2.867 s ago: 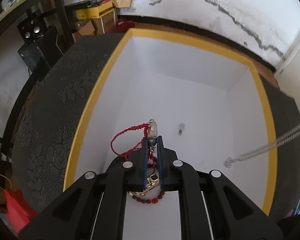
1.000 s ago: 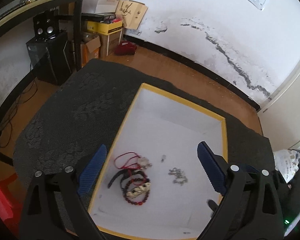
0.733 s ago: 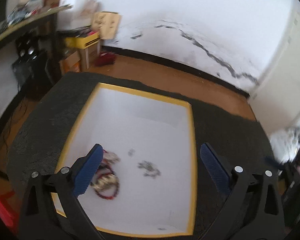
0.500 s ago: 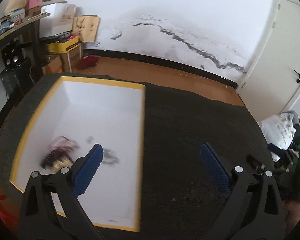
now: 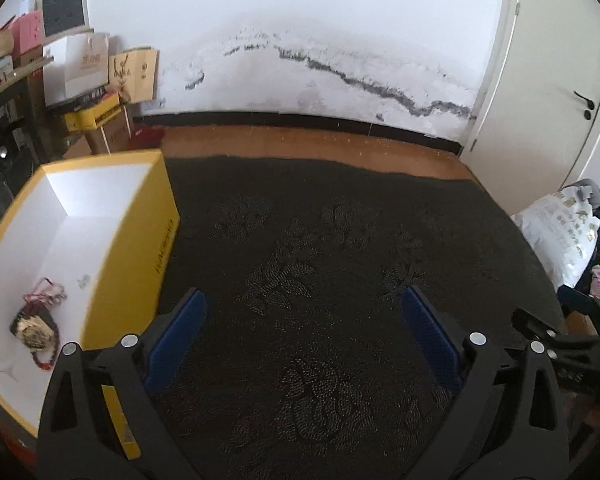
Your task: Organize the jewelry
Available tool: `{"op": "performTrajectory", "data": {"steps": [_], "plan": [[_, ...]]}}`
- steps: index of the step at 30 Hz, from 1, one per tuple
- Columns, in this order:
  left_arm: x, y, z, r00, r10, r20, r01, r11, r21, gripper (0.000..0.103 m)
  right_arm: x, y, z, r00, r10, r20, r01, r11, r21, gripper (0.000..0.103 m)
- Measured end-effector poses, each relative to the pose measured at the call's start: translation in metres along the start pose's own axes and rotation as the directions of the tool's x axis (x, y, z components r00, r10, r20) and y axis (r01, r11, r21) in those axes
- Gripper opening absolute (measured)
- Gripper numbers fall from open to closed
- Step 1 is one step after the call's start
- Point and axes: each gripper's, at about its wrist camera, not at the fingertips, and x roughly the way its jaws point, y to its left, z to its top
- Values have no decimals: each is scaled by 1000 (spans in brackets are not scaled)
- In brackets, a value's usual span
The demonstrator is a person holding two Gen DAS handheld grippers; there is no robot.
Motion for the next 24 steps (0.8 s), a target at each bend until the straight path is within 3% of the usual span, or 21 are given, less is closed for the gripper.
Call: {"op": "performTrajectory", "data": {"steps": [7,24], "plan": [[26,-7,-3,999,15,-47,-16,1000,-15,95,11,-5,-2,1000,7,-27,-7,1000,1,96],[32,-5,-10,997,19,-78,-19,1000,4,95,20,3,-4,1000,6,-18,-6,1000,-19,96]]}}
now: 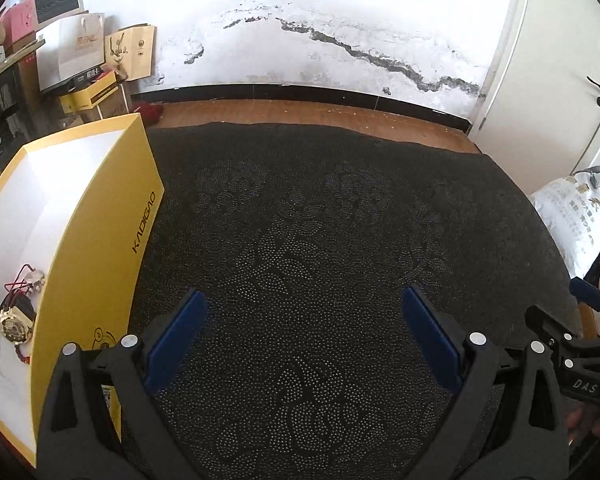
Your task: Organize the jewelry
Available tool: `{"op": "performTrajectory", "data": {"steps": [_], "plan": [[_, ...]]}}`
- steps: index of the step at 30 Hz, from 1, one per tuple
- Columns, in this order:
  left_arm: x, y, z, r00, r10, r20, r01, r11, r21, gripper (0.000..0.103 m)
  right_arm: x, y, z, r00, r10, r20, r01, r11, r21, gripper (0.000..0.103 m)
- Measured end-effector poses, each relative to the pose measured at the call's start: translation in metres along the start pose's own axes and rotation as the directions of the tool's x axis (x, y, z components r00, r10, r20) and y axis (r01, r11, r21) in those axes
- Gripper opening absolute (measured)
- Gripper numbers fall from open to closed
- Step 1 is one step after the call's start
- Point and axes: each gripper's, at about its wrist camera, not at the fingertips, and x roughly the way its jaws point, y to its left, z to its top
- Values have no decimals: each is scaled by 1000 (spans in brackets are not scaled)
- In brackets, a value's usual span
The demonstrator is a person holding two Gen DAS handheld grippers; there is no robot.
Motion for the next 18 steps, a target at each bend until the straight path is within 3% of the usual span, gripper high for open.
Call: {"op": "performTrajectory", "data": {"steps": [18], "plan": [[0,4,1,1000,17,-10,-17,1000,3,97,3,10,2,1000,6,0,-6,1000,-16,96]]}}
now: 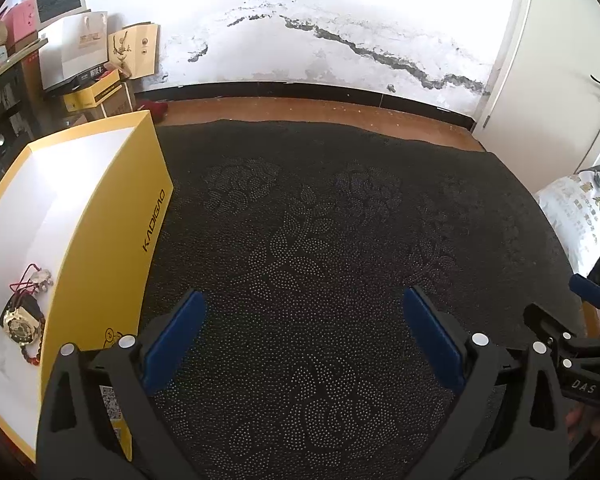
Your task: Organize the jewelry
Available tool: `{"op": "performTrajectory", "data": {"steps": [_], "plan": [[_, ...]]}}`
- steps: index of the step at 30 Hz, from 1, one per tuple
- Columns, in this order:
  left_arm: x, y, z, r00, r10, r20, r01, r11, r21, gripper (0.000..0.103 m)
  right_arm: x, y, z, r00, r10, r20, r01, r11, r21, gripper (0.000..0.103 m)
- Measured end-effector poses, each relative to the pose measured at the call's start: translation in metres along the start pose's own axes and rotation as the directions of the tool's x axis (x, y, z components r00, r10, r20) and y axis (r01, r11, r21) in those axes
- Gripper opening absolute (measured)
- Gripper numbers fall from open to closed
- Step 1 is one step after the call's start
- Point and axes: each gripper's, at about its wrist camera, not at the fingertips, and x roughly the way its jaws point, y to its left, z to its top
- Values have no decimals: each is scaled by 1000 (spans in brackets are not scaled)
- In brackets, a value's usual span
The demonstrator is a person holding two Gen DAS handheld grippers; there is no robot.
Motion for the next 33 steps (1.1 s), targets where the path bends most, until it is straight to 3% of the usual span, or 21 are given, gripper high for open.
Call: {"op": "performTrajectory", "data": {"steps": [33], "plan": [[7,-1,1,999,21,-29,-21,1000,9,97,1,-4,0,1000,0,6,0,1000,-2,96]]}}
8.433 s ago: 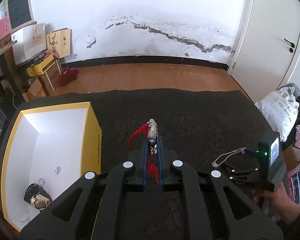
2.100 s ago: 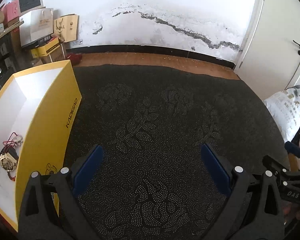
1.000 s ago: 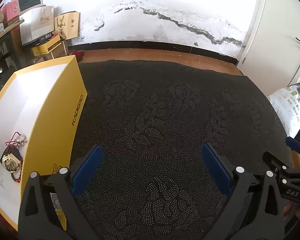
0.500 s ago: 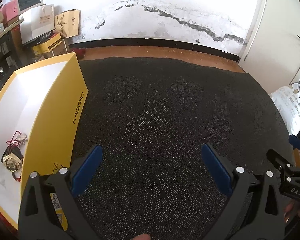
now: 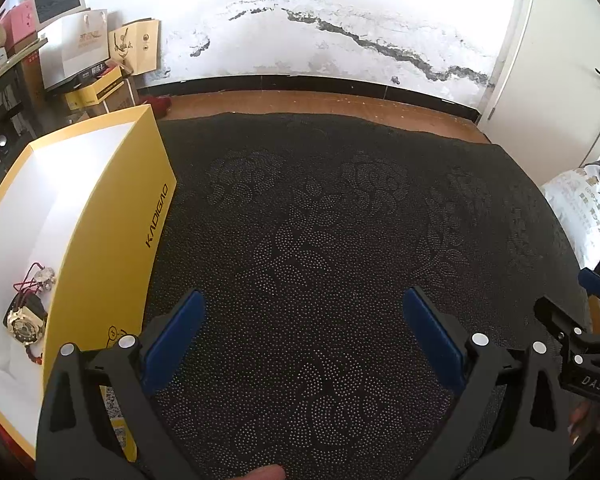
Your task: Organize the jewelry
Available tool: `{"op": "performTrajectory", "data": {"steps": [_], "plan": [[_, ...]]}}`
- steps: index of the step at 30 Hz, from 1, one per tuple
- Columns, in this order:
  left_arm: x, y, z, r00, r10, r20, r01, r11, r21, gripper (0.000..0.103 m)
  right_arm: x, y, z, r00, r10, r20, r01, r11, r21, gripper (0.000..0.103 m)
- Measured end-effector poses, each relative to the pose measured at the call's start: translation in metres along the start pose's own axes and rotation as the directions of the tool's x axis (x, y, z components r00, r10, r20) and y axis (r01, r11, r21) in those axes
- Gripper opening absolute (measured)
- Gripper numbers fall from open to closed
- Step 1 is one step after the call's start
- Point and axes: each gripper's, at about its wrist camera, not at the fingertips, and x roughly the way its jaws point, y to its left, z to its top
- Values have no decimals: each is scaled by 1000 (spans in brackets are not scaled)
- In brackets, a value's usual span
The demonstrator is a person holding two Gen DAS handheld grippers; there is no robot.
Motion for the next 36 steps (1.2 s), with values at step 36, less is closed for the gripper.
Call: {"op": "performTrajectory", "data": {"steps": [36], "plan": [[1,-4,-1,1000,3,1,-3,1000,11,97,-1,0,1,1000,-1,0,1,1000,0,96]]}}
